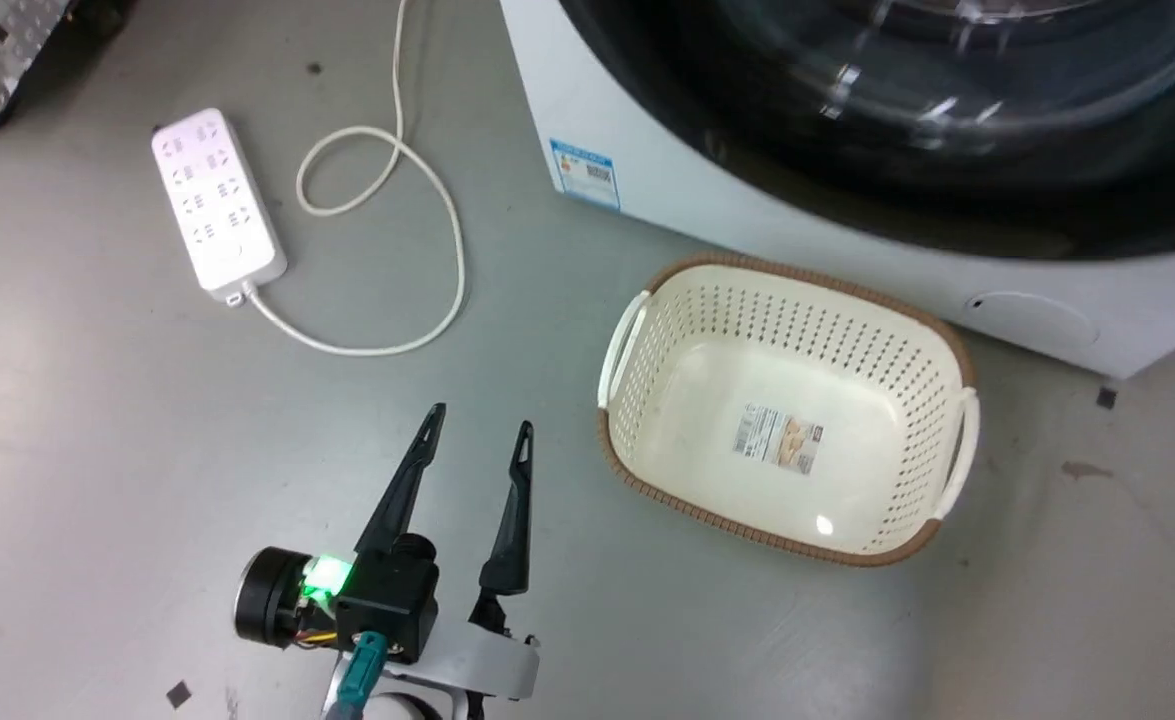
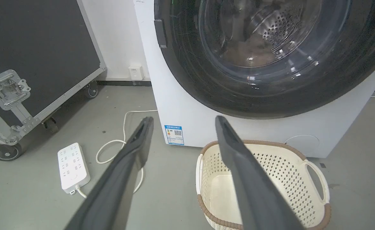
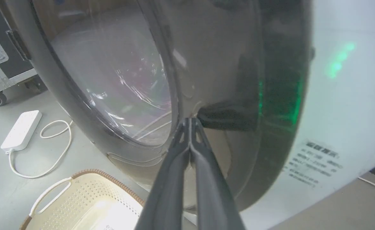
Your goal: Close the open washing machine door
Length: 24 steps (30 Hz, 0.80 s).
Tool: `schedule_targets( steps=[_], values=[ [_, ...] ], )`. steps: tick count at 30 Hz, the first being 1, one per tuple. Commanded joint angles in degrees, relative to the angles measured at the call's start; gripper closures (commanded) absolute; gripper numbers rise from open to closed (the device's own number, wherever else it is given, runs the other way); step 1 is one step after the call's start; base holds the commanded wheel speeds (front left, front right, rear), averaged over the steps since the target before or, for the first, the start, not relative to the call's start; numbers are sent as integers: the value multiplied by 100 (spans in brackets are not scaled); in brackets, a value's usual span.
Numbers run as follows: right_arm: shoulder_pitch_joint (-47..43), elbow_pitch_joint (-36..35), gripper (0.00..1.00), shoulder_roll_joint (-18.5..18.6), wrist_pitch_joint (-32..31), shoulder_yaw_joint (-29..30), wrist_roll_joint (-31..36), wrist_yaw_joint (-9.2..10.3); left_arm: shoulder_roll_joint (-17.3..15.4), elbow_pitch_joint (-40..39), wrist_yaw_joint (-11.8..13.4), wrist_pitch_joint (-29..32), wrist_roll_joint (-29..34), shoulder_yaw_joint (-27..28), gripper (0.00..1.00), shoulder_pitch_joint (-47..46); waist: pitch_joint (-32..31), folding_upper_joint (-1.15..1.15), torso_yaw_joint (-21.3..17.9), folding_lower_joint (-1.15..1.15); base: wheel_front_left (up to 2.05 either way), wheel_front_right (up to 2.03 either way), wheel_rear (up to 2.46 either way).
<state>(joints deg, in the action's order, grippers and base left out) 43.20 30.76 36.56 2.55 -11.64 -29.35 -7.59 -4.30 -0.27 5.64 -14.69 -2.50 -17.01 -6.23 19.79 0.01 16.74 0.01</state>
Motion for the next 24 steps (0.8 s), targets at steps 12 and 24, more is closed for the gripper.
schedule_targets(
  steps=[12,24],
  values=[
    [988,1221,100,-165,232,152,112,10,54,75,1,-30,58,0,0,-161,-34,-1,-106,-1,0,0,0],
    [-556,302,0,-777,1186,-484,38,10,-69,233,-140,-30,-76,301,0,180,-1080,-1,-810,-1,0,0,0]
  ],
)
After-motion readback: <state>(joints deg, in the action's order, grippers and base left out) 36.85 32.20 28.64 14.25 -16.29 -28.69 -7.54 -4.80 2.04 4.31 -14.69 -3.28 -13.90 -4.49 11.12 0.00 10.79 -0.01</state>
